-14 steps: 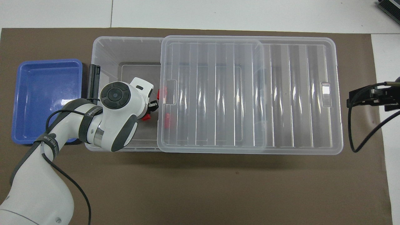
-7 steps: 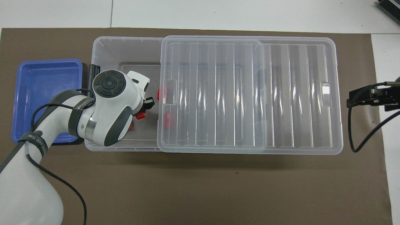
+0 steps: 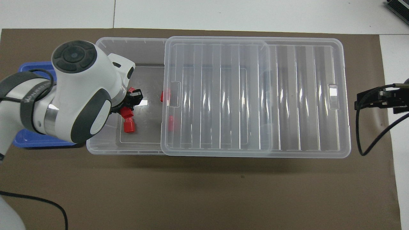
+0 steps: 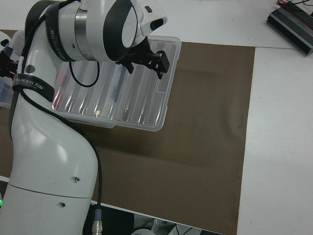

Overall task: Place red block in blue tray from box
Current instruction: 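Lift the red block and carry it over the blue tray, then lower the red block into the blue tray and open the left gripper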

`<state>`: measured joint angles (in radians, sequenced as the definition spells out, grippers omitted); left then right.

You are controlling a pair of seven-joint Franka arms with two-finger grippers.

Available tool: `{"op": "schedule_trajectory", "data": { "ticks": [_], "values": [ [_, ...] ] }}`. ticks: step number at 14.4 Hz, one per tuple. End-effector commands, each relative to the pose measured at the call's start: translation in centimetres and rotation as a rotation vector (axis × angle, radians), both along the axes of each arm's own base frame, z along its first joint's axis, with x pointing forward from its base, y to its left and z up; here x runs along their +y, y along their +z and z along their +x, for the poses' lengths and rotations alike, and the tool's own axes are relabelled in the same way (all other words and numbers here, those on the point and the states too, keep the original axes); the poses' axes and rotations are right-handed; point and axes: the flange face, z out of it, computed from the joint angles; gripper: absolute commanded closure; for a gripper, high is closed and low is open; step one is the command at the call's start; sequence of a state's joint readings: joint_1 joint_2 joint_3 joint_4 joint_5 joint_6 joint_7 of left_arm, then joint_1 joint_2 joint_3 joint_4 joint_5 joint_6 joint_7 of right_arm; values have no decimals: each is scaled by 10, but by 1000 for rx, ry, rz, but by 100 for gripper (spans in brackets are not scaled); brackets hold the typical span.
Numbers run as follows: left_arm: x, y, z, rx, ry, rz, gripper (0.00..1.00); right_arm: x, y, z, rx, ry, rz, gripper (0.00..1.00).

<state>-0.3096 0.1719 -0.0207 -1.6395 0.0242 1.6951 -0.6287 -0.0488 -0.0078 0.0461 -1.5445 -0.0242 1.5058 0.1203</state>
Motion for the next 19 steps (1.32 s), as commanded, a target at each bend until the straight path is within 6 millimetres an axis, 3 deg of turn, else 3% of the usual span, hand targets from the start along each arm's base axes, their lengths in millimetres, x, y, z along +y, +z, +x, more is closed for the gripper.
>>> {"op": "schedule_trajectory", "data": {
  "ticks": [1, 5, 7, 9, 11, 13, 15, 19],
  "values": [
    [51, 40, 10, 60, -57, -49, 87, -1, 0, 0, 7, -22, 11, 0],
    [151, 63, 12, 66, -163, -91, 87, -1, 0, 0, 7, -22, 11, 0],
    [199, 65, 14, 53, -220, -111, 87, -1, 0, 0, 6, -22, 11, 0],
    [250, 62, 15, -1, -284, -119, 88, -1, 0, 0, 7, -22, 11, 0],
    [287, 39, 14, -54, -287, -109, 89, -4, 0, 0, 7, -22, 12, 0],
    [295, 10, 16, -90, -327, -99, 89, -13, -1, 2, -10, -34, 12, 2],
    [302, -12, 19, -116, -331, -88, 89, -26, -13, 8, -46, -32, 11, 10],
    [300, -67, 19, -201, -336, -56, 89, -57, -41, 21, -115, -67, 3, 39]
  ]
}}
